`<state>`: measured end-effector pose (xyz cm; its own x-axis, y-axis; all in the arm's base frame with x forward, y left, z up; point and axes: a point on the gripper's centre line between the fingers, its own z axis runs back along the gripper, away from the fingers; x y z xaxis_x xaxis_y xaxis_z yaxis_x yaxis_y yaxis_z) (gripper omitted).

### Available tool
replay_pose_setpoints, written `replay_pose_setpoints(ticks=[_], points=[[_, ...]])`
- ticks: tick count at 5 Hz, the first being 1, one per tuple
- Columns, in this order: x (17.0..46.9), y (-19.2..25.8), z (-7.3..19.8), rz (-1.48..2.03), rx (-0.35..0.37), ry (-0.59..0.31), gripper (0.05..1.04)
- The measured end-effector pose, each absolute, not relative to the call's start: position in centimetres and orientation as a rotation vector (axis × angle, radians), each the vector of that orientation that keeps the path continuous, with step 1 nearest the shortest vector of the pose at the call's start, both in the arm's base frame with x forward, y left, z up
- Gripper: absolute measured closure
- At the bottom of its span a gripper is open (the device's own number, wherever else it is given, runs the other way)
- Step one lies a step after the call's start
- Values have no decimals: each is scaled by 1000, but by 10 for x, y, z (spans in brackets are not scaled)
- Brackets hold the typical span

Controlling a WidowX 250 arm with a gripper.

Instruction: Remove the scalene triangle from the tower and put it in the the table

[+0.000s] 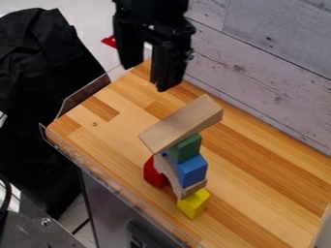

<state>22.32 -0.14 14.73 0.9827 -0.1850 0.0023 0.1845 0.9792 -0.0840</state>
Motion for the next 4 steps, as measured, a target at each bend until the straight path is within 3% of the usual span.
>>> replay_pose_setpoints(ticks=[2, 4], points=[[232, -36, 121, -326, -120, 55, 84], [241, -48, 116, -363, -97, 80, 84]])
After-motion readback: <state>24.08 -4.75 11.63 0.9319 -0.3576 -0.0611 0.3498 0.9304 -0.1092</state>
